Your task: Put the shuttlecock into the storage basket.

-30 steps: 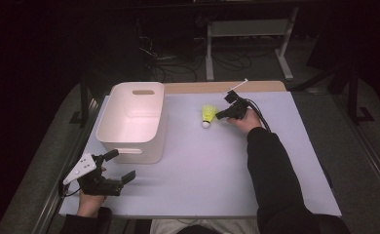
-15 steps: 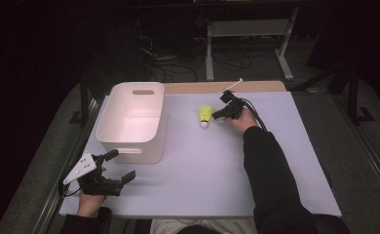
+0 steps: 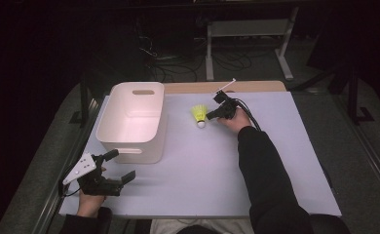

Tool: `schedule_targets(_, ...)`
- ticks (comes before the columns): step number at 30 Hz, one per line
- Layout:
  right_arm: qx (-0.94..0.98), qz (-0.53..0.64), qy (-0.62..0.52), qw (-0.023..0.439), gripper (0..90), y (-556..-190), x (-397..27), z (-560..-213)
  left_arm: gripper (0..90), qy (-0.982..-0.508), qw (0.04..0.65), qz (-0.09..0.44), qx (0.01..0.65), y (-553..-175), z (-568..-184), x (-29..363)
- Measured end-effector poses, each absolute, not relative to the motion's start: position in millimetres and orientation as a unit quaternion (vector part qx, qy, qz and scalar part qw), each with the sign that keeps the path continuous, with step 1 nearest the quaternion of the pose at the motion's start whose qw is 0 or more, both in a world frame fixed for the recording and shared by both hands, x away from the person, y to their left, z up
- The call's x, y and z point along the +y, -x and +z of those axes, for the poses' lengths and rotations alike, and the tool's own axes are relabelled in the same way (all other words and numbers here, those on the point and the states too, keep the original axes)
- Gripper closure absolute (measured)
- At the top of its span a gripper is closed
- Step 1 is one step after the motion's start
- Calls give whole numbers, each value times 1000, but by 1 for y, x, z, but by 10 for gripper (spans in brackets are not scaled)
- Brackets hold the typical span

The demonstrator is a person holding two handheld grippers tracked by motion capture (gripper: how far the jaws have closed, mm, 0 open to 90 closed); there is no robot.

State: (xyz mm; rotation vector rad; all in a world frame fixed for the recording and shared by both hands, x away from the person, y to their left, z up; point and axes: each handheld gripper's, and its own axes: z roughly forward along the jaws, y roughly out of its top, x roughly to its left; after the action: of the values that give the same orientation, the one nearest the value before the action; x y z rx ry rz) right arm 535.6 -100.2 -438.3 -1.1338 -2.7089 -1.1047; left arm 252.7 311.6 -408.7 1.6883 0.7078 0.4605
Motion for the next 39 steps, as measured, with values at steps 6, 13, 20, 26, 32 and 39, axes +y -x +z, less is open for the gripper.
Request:
schedule_targets(6, -863, -355, 359, 4, 887, -536, -98, -440, 0, -724, 587, 197, 304, -253, -409, 312)
schedule_targets(13, -863, -357, 358, 7, 886, -536, -95, -440, 0, -724, 587, 198, 304, -253, -409, 312)
schedule_targets(20, -864, -360, 352, 8, 886, -536, -91, -438, 0, -724, 587, 197, 303, -253, -409, 312)
schedule_targets(26, -865, -361, 348, 10, 886, -536, -86, -438, 0, -724, 587, 197, 303, -253, -409, 312)
schedule_targets(32, -867, -360, 344, 12, 886, -536, -81, -438, 0, -725, 587, 197, 303, -253, -409, 312)
schedule_targets(39, -871, -357, 338, 14, 886, -536, -74, -438, 0, -725, 587, 197, 302, -253, -409, 312)
